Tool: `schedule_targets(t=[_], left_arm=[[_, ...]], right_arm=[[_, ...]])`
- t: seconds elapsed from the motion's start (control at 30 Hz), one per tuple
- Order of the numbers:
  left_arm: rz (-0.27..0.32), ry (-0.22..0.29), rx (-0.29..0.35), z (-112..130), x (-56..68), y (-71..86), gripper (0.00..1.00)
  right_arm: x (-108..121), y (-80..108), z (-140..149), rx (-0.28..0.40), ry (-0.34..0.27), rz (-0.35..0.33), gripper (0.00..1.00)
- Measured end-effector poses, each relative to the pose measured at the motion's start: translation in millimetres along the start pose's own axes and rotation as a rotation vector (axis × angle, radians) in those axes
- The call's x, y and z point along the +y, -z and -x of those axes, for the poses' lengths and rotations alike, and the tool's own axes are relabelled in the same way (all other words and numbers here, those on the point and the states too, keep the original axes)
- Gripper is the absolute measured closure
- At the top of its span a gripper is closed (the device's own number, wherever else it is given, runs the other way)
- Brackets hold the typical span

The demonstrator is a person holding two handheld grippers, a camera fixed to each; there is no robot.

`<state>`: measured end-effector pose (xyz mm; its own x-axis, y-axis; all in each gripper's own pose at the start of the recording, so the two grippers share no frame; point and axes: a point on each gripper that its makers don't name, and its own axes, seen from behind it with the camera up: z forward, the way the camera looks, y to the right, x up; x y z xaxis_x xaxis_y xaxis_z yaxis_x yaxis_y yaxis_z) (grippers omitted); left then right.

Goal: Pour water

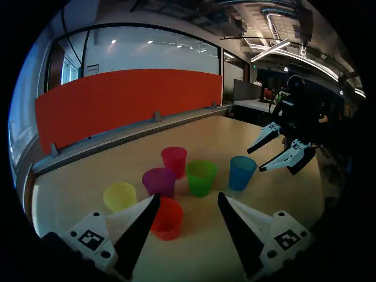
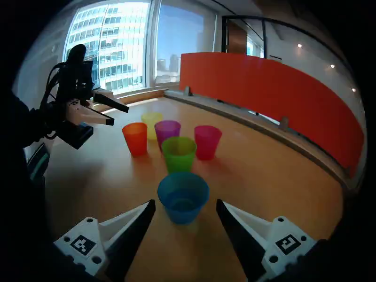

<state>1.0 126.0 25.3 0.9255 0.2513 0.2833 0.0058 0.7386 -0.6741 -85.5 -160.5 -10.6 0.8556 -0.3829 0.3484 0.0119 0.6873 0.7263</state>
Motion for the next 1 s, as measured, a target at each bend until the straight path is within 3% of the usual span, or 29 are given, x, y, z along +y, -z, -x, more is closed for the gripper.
schedule_targets(t=[0.6, 0.77, 0.87, 1.0], left_arm=[[-0.003, -0.017, -0.006, -4, 0.5, -7.7, 0.09], [-0.002, -0.021, -0.007, -5, 0.9, -8.0, 0.09], [-0.004, -0.02, -0.006, -6, 0.3, -8.4, 0.09], [-0.002, -0.018, -0.007, -6, 1.8, -9.9, 0.09]], right_arm=[[-8, -42.7, 10, -0.051, -0.008, -0.029, 0.0], [-9, -46.8, 6, -0.047, -0.01, -0.03, 0.0], [-7, -47.7, 5, -0.048, -0.008, -0.028, 0.09], [-6, -47.3, 5, -0.048, -0.01, -0.031, 0.09]])
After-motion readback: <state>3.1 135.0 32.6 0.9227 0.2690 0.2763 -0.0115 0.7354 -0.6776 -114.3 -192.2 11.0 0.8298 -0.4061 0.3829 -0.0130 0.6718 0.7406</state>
